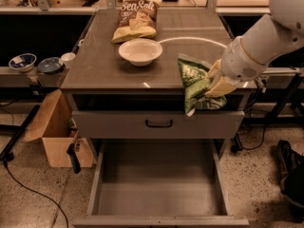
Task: Place green jalapeno chip bag into middle drawer
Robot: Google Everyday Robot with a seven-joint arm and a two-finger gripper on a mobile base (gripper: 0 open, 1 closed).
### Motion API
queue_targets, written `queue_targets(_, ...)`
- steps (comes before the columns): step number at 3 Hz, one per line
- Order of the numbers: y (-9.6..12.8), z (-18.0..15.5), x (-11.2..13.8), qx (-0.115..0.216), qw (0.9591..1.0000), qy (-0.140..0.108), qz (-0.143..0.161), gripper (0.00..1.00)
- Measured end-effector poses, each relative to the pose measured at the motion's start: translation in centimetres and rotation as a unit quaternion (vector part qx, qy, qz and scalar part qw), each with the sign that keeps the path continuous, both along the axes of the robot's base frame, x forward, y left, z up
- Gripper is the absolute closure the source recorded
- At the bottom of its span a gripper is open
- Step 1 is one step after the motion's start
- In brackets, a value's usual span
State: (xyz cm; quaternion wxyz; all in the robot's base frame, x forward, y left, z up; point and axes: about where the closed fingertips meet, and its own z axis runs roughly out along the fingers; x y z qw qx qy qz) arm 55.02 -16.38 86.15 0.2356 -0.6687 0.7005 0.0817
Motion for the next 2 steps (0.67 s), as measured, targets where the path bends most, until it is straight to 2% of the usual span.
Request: queue_targets(2, -1.8, -1.6, -3.5, -0.012, 0.9982, 0.015, -0.057, 1.0)
